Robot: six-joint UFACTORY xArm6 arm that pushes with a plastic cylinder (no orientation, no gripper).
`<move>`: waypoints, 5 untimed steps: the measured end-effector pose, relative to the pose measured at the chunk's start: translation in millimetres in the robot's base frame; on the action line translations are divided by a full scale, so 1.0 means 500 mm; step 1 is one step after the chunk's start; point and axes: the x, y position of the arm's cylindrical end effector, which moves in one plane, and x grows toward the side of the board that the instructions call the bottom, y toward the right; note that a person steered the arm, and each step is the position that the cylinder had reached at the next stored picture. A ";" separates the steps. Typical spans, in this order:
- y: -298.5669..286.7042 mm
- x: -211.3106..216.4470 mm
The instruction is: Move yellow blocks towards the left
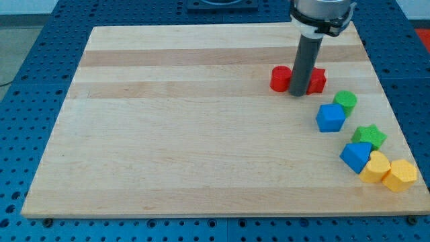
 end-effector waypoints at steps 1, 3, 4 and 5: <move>-0.029 0.065; -0.091 0.254; -0.057 0.344; 0.013 0.414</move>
